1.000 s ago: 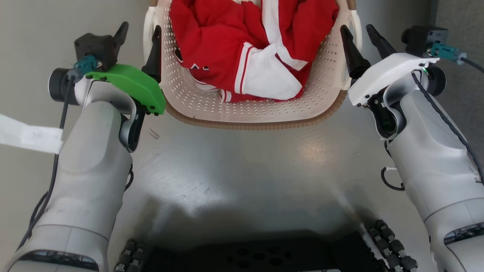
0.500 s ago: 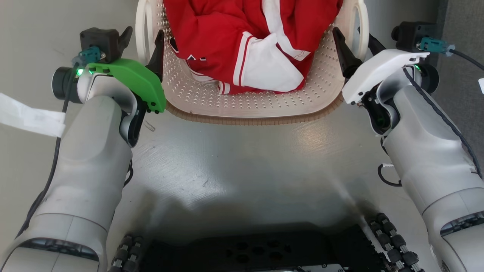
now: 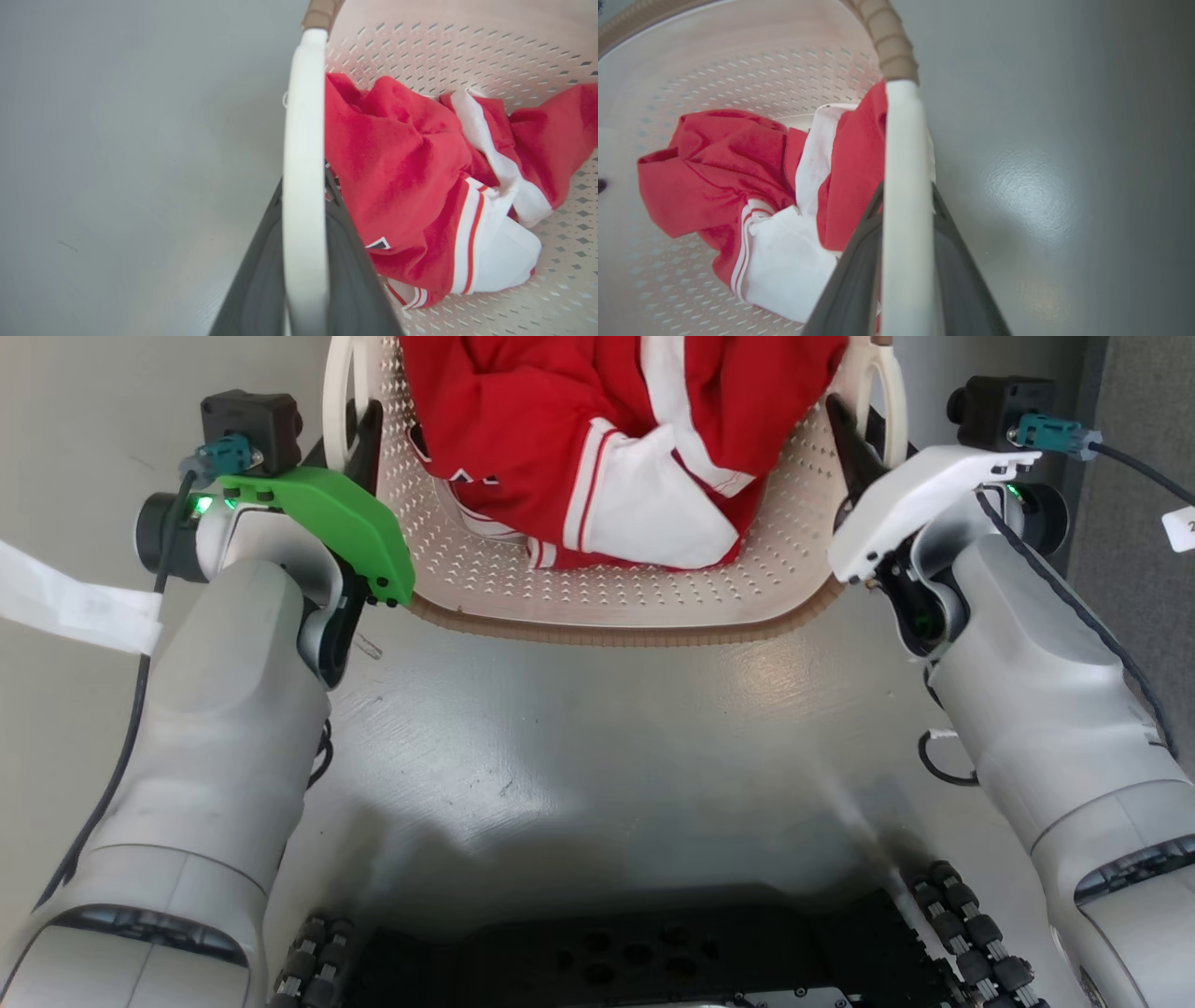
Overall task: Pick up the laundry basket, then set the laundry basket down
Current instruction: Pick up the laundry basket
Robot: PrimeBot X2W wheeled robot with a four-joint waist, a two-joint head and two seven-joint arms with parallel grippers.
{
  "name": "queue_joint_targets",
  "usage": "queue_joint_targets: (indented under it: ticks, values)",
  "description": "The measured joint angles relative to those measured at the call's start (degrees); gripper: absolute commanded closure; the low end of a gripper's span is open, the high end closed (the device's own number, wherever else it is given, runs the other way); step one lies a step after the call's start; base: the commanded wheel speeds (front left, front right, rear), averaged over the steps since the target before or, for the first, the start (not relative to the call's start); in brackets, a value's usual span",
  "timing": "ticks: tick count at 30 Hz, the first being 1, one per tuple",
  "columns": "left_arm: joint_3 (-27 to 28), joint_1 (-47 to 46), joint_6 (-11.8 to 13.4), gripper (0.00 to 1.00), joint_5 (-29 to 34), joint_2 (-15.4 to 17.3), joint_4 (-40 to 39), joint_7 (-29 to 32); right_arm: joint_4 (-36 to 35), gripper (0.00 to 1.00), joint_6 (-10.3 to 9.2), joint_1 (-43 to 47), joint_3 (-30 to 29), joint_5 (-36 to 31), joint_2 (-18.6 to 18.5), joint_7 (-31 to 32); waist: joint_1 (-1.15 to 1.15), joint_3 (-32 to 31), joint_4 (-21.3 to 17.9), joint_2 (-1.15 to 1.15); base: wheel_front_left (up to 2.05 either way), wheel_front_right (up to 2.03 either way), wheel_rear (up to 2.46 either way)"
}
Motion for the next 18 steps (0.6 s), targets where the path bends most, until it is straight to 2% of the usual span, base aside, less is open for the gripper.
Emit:
queue_joint_targets:
  ticks: [18]
  values:
    - [-4.80,0.36,0.00,1.00,-4.33,-0.16,3.59,-0.10,3.78,1.00,-0.13,-0.32,3.94,3.49,0.19,-2.02,0.00,-4.68,-0.27,0.00,0.00,0.00,0.00]
